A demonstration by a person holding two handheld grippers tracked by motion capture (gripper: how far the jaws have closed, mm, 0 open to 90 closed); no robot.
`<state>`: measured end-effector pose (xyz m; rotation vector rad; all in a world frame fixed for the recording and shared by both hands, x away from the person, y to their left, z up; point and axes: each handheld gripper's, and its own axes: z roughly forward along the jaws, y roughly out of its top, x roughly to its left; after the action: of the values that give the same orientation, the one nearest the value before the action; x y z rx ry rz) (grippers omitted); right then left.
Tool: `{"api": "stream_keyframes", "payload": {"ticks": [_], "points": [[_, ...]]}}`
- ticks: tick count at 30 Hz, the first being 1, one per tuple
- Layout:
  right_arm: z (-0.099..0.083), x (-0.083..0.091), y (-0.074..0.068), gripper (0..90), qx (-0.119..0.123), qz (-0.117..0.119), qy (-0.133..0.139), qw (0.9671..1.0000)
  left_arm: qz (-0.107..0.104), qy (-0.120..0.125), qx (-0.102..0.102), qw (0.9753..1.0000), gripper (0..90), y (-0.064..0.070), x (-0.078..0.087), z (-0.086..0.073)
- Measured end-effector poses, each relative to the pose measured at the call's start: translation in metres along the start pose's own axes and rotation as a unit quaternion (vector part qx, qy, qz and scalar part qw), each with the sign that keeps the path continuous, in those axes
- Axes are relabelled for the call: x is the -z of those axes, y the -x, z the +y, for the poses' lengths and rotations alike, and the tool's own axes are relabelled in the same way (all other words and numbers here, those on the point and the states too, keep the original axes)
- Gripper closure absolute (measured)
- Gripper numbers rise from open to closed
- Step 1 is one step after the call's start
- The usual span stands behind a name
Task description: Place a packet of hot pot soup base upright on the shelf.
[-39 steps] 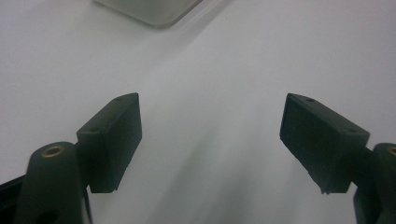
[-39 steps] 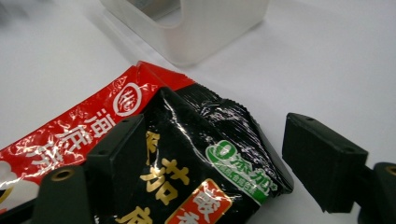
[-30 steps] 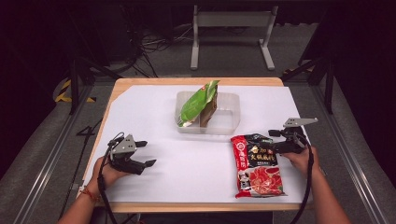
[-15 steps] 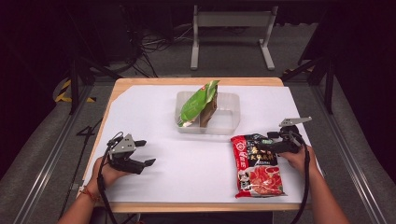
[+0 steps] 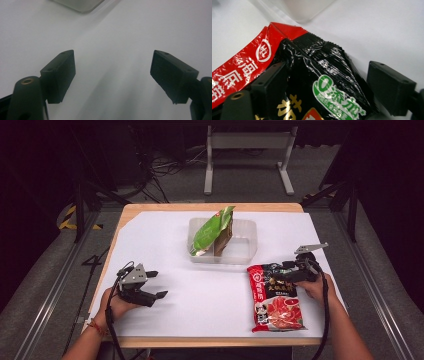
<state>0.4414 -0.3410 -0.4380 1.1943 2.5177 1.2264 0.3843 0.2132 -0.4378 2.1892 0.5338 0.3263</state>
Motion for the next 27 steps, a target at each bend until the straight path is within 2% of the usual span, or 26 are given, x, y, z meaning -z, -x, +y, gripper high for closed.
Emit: {"api": "stream_keyframes", "payload": {"ticks": [3,6,8,9,12,15,22,25,27], "points": [[0.000,-0.002,-0.002,21.3,0.007,0.010,-0.002,0.9999,-0.001,0.000,0.003,1.0000,21.0,0.000,0.000,0.000],[0.001,-0.003,-0.006,26.2,0.011,0.007,-0.007,0.9999,-0.002,-0.001,0.004,1.0000,20.8,-0.001,0.000,-0.001],[0.001,-0.002,-0.005,37.4,0.004,0.005,-0.004,1.0000,-0.001,-0.002,0.001,1.0000,20.8,0.000,-0.001,0.000],[0.000,0.000,-0.003,45.2,-0.006,0.012,-0.001,0.9999,-0.002,-0.002,0.002,1.0000,20.7,0.000,-0.001,0.000],[-0.001,0.001,-0.001,53.9,-0.011,0.018,-0.003,0.9998,-0.003,-0.004,0.001,1.0000,20.7,0.000,-0.001,0.000],[-0.001,0.001,-0.001,57.4,-0.013,0.023,-0.003,0.9996,-0.002,-0.006,0.001,1.0000,20.8,0.001,-0.002,-0.001],[-0.006,0.011,0.003,74.6,-0.017,0.055,0.012,0.9983,0.001,-0.005,0.001,1.0000,21.0,0.001,-0.001,-0.001],[-0.010,0.017,0.005,81.0,-0.018,0.075,0.024,0.9967,0.001,-0.005,0.001,1.0000,21.0,0.001,-0.001,-0.001],[-0.010,0.021,0.004,83.2,-0.016,0.080,0.030,0.9962,0.002,-0.005,0.000,1.0000,21.0,0.001,-0.001,-0.001]]}}
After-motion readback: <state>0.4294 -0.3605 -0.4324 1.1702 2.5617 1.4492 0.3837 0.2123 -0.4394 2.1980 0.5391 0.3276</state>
